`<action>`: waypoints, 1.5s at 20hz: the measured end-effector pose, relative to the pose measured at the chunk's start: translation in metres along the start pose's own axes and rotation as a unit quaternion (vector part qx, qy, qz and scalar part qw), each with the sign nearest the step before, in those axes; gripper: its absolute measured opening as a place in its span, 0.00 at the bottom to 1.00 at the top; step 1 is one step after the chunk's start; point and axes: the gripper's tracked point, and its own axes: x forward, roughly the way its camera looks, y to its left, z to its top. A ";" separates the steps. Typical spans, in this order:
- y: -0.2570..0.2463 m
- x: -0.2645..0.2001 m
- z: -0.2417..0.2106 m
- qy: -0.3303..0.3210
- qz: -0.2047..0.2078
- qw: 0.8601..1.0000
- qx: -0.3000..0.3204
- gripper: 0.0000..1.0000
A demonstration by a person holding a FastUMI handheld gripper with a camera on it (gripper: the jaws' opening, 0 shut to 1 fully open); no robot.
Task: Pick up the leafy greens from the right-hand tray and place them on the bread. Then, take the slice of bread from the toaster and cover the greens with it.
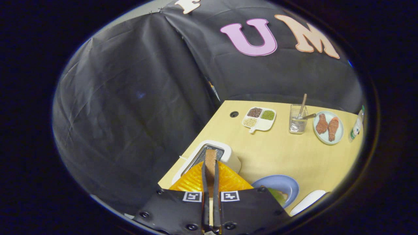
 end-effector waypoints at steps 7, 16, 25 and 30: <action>-0.049 -0.012 -0.027 0.013 -0.035 0.999 0.018 0.07; -0.094 -0.004 -0.085 0.052 -0.047 0.995 0.069 0.07; -0.128 0.004 -0.124 0.070 -0.046 0.990 0.112 0.07; -0.154 0.000 -0.136 0.072 -0.062 0.988 0.123 0.07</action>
